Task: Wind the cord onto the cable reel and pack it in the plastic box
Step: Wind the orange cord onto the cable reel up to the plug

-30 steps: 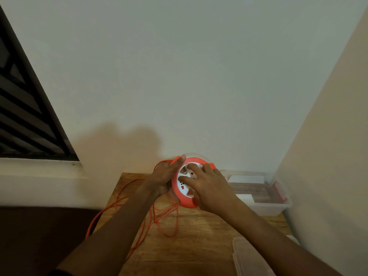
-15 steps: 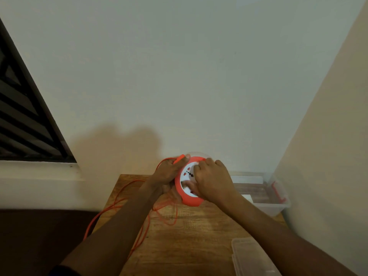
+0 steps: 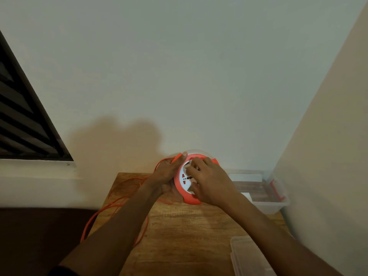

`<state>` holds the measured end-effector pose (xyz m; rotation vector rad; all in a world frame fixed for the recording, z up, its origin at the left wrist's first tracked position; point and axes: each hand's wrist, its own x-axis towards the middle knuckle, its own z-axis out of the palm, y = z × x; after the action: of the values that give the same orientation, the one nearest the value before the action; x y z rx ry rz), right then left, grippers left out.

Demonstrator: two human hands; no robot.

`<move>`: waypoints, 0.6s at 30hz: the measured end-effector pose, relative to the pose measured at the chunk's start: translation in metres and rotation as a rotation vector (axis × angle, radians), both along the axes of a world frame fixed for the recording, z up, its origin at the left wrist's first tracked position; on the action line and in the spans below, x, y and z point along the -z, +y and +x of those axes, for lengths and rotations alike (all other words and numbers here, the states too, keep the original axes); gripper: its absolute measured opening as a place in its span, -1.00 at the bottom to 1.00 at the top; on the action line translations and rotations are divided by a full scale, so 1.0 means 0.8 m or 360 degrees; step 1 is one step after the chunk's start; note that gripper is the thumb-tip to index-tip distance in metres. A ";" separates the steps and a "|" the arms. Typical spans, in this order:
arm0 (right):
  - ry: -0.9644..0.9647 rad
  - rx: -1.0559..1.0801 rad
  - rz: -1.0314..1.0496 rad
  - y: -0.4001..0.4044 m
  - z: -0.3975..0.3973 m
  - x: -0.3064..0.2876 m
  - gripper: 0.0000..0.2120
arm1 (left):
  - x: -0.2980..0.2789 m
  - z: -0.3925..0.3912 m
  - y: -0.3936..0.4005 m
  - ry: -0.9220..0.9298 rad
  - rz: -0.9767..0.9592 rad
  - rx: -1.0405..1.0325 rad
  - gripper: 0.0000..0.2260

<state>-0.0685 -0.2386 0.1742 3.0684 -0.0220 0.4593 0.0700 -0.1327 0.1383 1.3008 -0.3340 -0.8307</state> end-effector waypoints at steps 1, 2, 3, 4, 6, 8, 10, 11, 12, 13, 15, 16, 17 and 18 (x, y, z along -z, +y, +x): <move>0.0053 -0.0021 -0.0017 -0.001 -0.002 -0.003 -0.55 | -0.001 0.003 0.002 0.0012 -0.0021 0.0023 -0.71; 0.0098 -0.0030 -0.0037 -0.001 -0.004 -0.006 -0.50 | -0.001 0.005 0.004 0.0006 -0.0026 0.0052 -0.68; 0.0131 -0.0037 -0.0066 -0.001 -0.006 -0.009 -0.46 | -0.001 0.007 0.006 0.0004 -0.0026 0.0085 -0.65; 0.0153 -0.0057 -0.0106 -0.001 -0.006 -0.012 -0.45 | -0.002 0.008 0.008 0.0011 -0.0029 0.0116 -0.62; 0.0199 -0.0154 -0.0196 0.002 -0.006 -0.017 -0.51 | -0.003 0.011 0.011 -0.0003 -0.0037 0.0169 -0.60; 0.0254 -0.0257 -0.0283 0.003 -0.004 -0.019 -0.59 | -0.003 0.014 0.014 -0.0044 -0.0021 0.0195 -0.59; 0.0298 -0.0264 -0.0314 0.003 -0.004 -0.023 -0.61 | -0.001 0.017 0.017 -0.0052 0.0024 0.0220 -0.54; 0.0321 -0.0244 -0.0339 0.004 -0.004 -0.023 -0.61 | 0.000 0.019 0.018 -0.0049 0.0047 0.0233 -0.53; 0.0346 -0.0223 -0.0379 0.005 -0.003 -0.023 -0.60 | 0.000 0.020 0.019 -0.0049 0.0055 0.0243 -0.55; 0.0374 -0.0204 -0.0432 0.007 -0.002 -0.021 -0.60 | 0.000 0.020 0.020 -0.0066 0.0062 0.0248 -0.56; 0.0430 -0.0182 -0.0544 0.010 -0.001 -0.017 -0.61 | 0.000 0.022 0.020 -0.0113 0.0090 0.0237 -0.55; 0.0450 -0.0185 -0.0588 0.012 -0.001 -0.016 -0.63 | 0.000 0.022 0.020 -0.0112 0.0087 0.0227 -0.54; 0.0464 -0.0191 -0.0608 0.012 -0.001 -0.014 -0.65 | 0.000 0.022 0.019 -0.0108 0.0083 0.0220 -0.53; 0.0477 -0.0191 -0.0610 0.012 -0.002 -0.013 -0.66 | -0.001 0.021 0.017 -0.0118 0.0097 0.0218 -0.53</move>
<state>-0.0700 -0.2293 0.1845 2.7320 0.2316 -0.0023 0.0870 -0.1189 0.1392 1.3796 -0.4637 -0.9153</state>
